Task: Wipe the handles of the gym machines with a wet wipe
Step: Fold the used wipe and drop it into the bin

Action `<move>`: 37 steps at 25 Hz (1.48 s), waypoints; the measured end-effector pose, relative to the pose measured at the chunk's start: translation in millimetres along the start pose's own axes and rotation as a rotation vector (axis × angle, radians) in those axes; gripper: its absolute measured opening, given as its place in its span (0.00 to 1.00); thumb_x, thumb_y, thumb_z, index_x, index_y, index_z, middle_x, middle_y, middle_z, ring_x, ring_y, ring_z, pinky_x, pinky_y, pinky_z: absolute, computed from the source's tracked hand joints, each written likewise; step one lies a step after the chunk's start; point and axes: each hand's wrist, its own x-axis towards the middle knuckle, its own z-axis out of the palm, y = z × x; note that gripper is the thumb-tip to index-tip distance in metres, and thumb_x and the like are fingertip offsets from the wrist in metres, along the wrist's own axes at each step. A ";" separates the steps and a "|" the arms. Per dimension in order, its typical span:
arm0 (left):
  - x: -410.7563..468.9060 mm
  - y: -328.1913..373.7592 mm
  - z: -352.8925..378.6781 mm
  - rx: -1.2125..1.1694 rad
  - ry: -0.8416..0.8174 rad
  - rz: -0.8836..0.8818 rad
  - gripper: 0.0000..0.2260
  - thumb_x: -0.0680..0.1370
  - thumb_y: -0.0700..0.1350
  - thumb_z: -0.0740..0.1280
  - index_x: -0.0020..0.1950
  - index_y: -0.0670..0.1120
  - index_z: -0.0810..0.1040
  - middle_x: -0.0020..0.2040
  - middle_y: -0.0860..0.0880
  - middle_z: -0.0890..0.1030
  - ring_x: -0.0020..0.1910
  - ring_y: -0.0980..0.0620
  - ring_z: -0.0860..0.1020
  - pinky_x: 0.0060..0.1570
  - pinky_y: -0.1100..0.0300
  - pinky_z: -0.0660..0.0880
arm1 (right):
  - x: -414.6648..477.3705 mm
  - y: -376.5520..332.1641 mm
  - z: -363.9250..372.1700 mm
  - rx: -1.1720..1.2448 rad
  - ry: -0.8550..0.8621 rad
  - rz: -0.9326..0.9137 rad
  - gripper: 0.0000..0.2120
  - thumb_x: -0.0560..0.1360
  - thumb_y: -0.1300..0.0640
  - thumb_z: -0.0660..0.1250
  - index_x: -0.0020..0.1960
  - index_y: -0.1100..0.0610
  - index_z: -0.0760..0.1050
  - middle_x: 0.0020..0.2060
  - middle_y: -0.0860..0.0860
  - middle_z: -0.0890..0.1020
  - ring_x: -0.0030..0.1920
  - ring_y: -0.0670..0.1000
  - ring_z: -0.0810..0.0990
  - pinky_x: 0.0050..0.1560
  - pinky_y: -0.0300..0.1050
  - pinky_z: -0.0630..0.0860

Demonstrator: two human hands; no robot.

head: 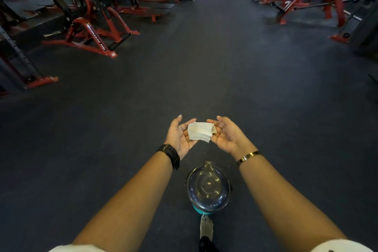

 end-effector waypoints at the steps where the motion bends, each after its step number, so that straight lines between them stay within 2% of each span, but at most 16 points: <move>1: 0.6 0.4 -1.9 -0.001 0.000 -0.002 0.24 0.81 0.59 0.55 0.62 0.41 0.76 0.61 0.39 0.78 0.61 0.42 0.77 0.54 0.52 0.77 | 1.3 1.4 1.1 0.001 0.002 0.001 0.17 0.80 0.52 0.61 0.61 0.63 0.74 0.56 0.61 0.80 0.54 0.58 0.81 0.46 0.49 0.82; 6: 3.2 3.2 -9.4 -0.015 -0.003 -0.012 0.23 0.81 0.59 0.55 0.60 0.41 0.76 0.62 0.39 0.78 0.61 0.42 0.77 0.59 0.51 0.75 | 4.4 6.7 5.4 0.011 0.008 -0.001 0.17 0.80 0.53 0.61 0.62 0.64 0.73 0.56 0.61 0.80 0.54 0.58 0.81 0.45 0.49 0.82; 17: -4.2 2.2 -13.4 -0.042 -0.017 0.000 0.24 0.80 0.58 0.56 0.62 0.41 0.76 0.61 0.38 0.78 0.61 0.42 0.77 0.60 0.50 0.75 | -5.7 8.6 12.4 0.029 -0.007 -0.006 0.16 0.80 0.54 0.61 0.63 0.64 0.72 0.57 0.61 0.80 0.55 0.58 0.81 0.49 0.50 0.81; 22: -9.0 1.4 -14.2 -0.052 -0.023 0.009 0.24 0.80 0.58 0.56 0.63 0.40 0.75 0.61 0.38 0.78 0.62 0.42 0.77 0.61 0.49 0.74 | -6.7 12.5 11.7 0.019 -0.025 -0.024 0.18 0.80 0.54 0.61 0.64 0.65 0.72 0.57 0.62 0.79 0.54 0.58 0.81 0.47 0.50 0.81; 30: -3.0 -14.1 -14.3 -0.053 -0.030 -0.023 0.24 0.80 0.58 0.57 0.63 0.40 0.75 0.61 0.38 0.78 0.62 0.42 0.76 0.58 0.51 0.75 | -4.8 18.7 -6.7 0.038 0.016 -0.030 0.17 0.79 0.55 0.62 0.64 0.64 0.72 0.57 0.61 0.79 0.53 0.57 0.82 0.44 0.49 0.82; 34: 5.4 -41.7 -21.0 -0.033 0.016 -0.107 0.23 0.80 0.58 0.58 0.61 0.40 0.76 0.60 0.38 0.79 0.57 0.42 0.79 0.52 0.51 0.78 | 3.6 35.7 -30.8 0.032 0.089 0.041 0.15 0.80 0.56 0.60 0.61 0.65 0.73 0.53 0.61 0.80 0.50 0.57 0.82 0.39 0.48 0.82; 37: 14.9 -73.5 -35.1 -0.013 0.073 -0.203 0.24 0.79 0.58 0.59 0.61 0.40 0.76 0.60 0.37 0.78 0.54 0.42 0.79 0.50 0.50 0.78 | 11.9 59.5 -52.5 0.034 0.162 0.106 0.11 0.80 0.58 0.58 0.53 0.66 0.74 0.44 0.60 0.80 0.43 0.55 0.80 0.35 0.45 0.81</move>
